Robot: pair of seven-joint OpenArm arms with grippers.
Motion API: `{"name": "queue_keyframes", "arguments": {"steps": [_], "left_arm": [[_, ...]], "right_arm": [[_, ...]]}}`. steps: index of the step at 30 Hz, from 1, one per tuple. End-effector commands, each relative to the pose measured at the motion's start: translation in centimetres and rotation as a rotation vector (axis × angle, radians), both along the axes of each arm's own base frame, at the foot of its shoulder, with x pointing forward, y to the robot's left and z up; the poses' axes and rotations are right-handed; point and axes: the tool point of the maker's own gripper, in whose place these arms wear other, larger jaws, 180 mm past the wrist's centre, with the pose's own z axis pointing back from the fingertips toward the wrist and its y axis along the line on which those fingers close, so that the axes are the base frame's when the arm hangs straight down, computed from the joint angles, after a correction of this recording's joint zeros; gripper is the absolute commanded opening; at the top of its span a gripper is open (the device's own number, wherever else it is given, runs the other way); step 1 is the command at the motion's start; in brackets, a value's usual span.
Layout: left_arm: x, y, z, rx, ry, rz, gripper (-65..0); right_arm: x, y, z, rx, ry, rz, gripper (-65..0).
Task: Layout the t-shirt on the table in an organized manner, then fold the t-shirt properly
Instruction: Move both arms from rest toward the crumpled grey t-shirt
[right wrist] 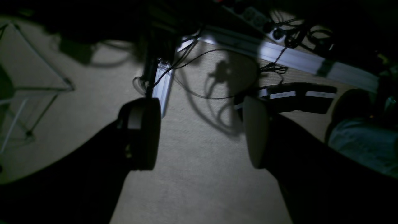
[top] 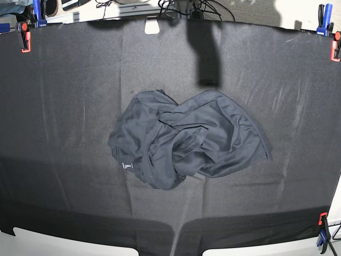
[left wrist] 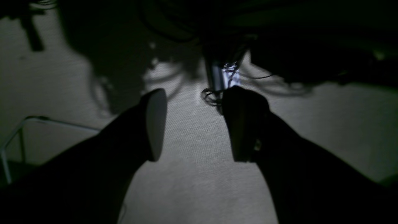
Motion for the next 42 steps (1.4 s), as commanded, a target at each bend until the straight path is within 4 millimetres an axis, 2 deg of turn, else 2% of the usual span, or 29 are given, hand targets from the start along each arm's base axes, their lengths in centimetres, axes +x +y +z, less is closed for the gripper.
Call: {"name": "queue_keyframes", "arguments": {"steps": [1, 6, 9, 12, 16, 19, 23, 27, 32, 37, 42], "left_arm": [[-0.7, 1.3, 0.6, 0.059, -0.009, 0.008, -34.5], [-0.7, 6.6, 3.1, 0.285, -0.057, 0.006, -34.5], [-0.9, 8.6, 4.8, 0.380, -0.058, -0.035, -34.5], [-0.5, 9.7, 6.7, 0.426, -0.094, -0.075, -34.5], [1.4, 11.9, 9.7, 0.575, -0.170, -0.122, -34.5], [2.8, 12.1, 11.6, 0.623, -0.212, -0.158, -34.5], [4.0, 11.2, 14.0, 0.648, -0.255, -0.179, -34.5], [5.1, 11.3, 16.9, 0.727, -0.288, -0.180, -34.5], [7.5, 11.1, 20.6, 0.813, -0.390, -0.198, -34.5], [10.1, 9.9, 23.2, 0.792, -0.499, -0.166, -34.5], [12.8, 9.0, 25.4, 0.761, -0.595, -0.112, -34.5]], "right_arm": [[-1.1, 0.6, 1.2, 0.040, 0.014, 0.024, -24.9], [0.3, 2.9, 4.5, 0.109, -0.058, 0.077, -24.9], [1.8, 3.9, 5.8, 0.130, -0.097, 0.082, -24.9], [3.4, 3.8, 6.7, 0.115, -0.121, 0.094, -24.9], [6.0, 2.6, 7.6, 0.048, -0.162, 0.131, -24.9], [8.5, 1.8, 8.7, 0.022, -0.222, 0.127, -24.9], [11.0, 1.5, 10.2, 0.002, -0.284, 0.131, -24.9], [12.3, 2.1, 11.5, -0.010, -0.298, 0.153, -24.9], [13.8, 3.3, 13.6, -0.017, -0.316, 0.190, -24.9], [15.7, 4.3, 15.4, -0.012, -0.369, 0.209, -24.9], [17.9, 4.5, 16.0, -0.017, -0.427, 0.207, -24.9]]}}
